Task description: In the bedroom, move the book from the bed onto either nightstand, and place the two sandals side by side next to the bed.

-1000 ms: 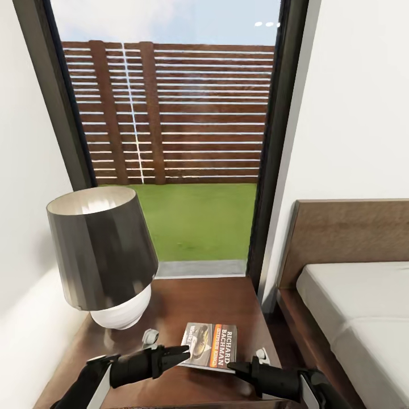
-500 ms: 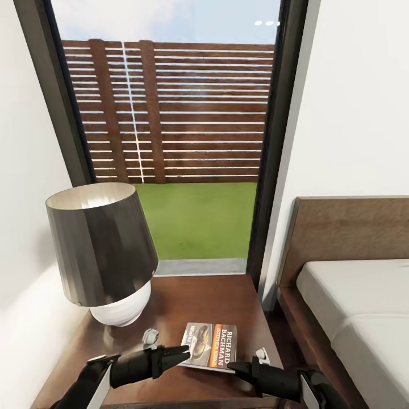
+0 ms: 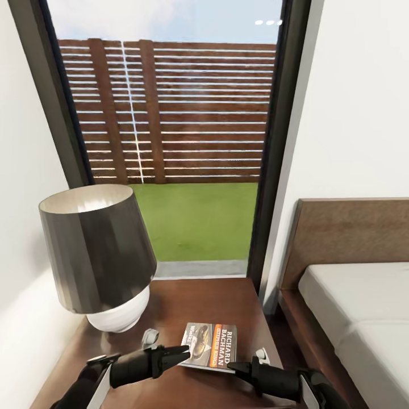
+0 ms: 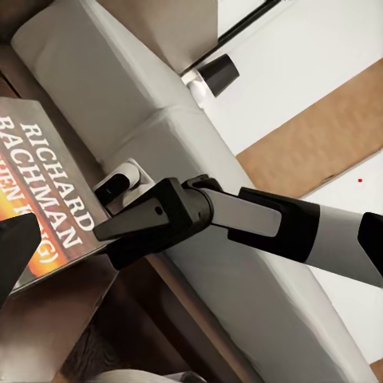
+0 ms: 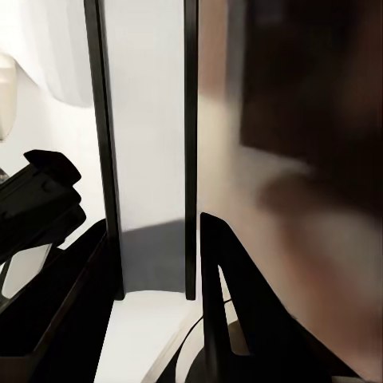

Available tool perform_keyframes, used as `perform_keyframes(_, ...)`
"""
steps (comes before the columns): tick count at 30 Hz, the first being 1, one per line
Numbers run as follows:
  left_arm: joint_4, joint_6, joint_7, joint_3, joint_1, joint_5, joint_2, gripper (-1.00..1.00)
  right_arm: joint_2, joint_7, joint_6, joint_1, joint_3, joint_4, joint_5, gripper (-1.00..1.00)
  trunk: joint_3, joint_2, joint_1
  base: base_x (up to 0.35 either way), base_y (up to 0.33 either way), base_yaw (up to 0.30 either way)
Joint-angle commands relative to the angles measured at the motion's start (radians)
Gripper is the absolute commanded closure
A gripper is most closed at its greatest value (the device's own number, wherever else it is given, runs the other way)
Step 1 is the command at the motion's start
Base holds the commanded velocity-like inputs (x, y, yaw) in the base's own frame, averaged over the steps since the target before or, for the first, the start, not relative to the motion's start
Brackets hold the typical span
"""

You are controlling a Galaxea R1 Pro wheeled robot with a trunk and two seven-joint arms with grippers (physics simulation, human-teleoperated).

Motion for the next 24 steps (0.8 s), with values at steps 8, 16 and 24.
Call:
perform_keyframes(8, 0.0, 0.011, -0.001, -0.001, 0.0, 0.003, 0.0, -1.0, 0.001, 0.004, 0.009, -0.001, -0.004, 0.0, 0.003, 1.0, -0.001, 0.0, 0.0, 0.031, 0.0, 0.0)
perform_keyframes(16, -0.001, 0.011, -0.002, 0.001, 0.0, 0.003, 0.0, -1.0, 0.001, 0.004, 0.009, -0.001, -0.004, 0.0, 0.003, 1.0, -0.001, 0.0, 0.0, 0.032, 0.0, 0.0)
perform_keyframes(24, 0.0, 0.013, -0.004, 0.002, 0.0, 0.004, 0.0, -1.0, 0.001, 0.004, 0.009, -0.001, -0.004, 0.0, 0.003, 1.0, -0.016, -0.001, 0.002, 0.001, 0.0, 0.0)
